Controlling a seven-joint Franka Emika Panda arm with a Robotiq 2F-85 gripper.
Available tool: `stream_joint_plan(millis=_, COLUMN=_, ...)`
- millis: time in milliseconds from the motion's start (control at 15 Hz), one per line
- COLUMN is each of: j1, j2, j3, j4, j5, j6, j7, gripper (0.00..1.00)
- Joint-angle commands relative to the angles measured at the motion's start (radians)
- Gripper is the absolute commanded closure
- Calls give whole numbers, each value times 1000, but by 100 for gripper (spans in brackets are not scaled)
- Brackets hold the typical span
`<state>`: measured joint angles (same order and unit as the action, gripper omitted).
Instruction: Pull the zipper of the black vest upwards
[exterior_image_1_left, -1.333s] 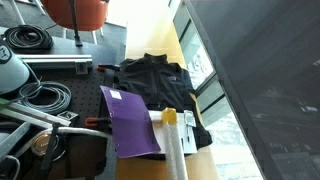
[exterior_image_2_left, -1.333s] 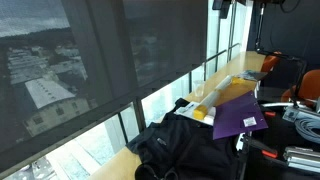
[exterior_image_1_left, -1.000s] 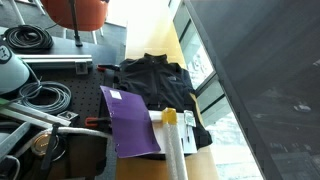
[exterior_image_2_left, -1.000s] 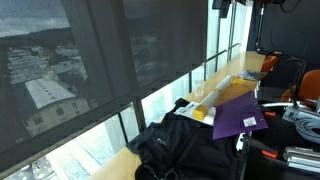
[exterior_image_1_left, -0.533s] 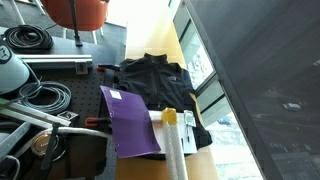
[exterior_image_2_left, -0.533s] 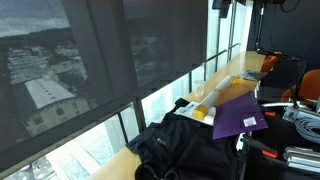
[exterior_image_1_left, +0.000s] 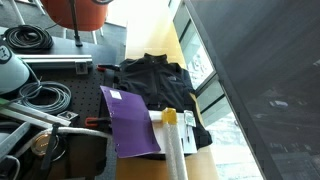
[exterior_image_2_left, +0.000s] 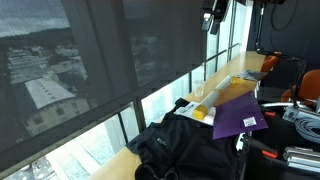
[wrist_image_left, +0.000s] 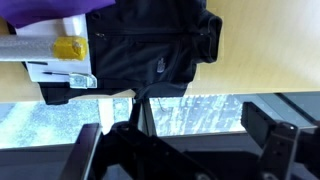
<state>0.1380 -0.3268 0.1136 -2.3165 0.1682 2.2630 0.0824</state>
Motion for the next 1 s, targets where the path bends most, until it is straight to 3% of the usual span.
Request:
stream_joint_plan(millis=0, j1=-25, j2=101, j3=7, j4=-61, j5=-48, j6=230, j7=-2, gripper=0)
stream_joint_plan(millis=267, j1=-53, j2=254, j3=-3, j4=-88, j5=-123, j6=423, j7=16, gripper=0)
stream_joint_plan(millis=933, j1=-80, j2=616, j3=-97, j4=-12, j5=-219, j6=629, j7=7, gripper=0)
